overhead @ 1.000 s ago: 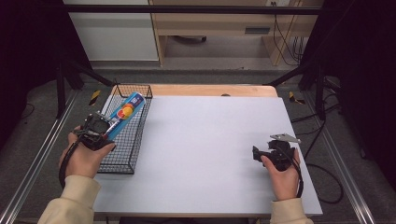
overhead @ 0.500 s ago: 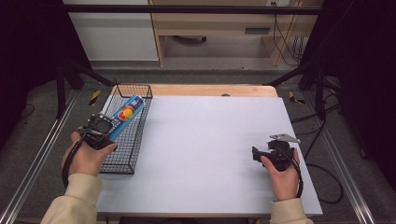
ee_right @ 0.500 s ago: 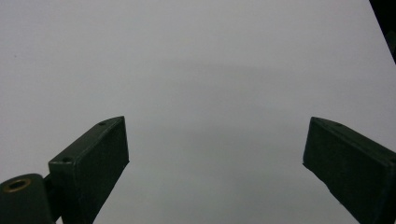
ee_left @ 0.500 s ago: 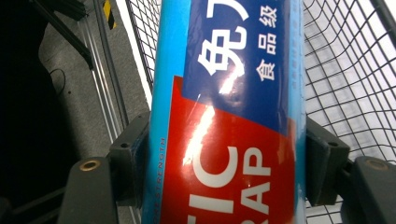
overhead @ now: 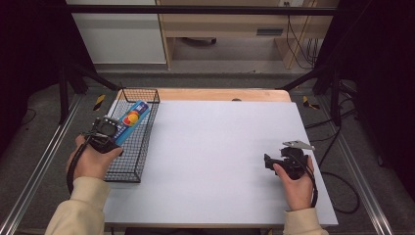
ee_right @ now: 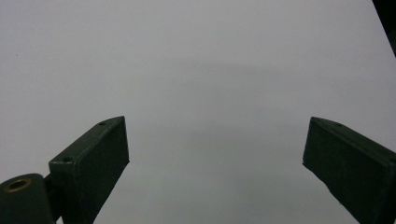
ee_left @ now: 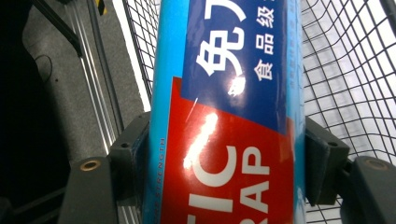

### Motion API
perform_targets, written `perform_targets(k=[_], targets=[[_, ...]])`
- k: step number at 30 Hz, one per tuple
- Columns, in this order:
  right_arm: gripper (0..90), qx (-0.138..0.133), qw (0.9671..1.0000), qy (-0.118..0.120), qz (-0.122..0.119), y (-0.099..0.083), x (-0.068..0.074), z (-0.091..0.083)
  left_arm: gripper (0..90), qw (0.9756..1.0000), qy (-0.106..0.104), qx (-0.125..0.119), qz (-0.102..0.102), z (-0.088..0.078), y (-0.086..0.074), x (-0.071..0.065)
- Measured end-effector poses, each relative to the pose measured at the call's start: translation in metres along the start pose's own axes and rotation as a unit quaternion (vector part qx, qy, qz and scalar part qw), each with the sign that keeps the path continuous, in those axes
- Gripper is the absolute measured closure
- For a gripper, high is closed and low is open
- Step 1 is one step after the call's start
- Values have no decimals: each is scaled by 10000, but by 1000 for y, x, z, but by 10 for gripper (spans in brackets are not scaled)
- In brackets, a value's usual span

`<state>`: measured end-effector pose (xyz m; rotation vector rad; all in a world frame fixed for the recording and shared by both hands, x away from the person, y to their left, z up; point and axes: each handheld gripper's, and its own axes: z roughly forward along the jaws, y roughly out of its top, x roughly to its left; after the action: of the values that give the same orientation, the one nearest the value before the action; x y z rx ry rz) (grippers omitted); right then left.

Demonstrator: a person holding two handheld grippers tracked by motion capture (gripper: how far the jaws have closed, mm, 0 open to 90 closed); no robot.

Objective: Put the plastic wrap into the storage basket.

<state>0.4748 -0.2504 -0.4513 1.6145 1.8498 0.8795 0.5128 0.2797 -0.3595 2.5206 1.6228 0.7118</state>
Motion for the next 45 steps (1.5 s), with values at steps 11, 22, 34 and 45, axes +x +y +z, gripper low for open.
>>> perform_targets(k=[11,22,34,45], targets=[[73,32,10000,24,-17,0,0,1,314,9996,108,225,110,5,3,-6],[73,59,10000,26,-57,0,1,2,314,9986,47,475,225,17,0,-11],[73,108,9999,38,-83,-1,1,3,314,9970,117,664,393,21,2,-15],[73,116,9999,36,-107,-1,2,3,311,9964,150,706,441,23,4,-16]])
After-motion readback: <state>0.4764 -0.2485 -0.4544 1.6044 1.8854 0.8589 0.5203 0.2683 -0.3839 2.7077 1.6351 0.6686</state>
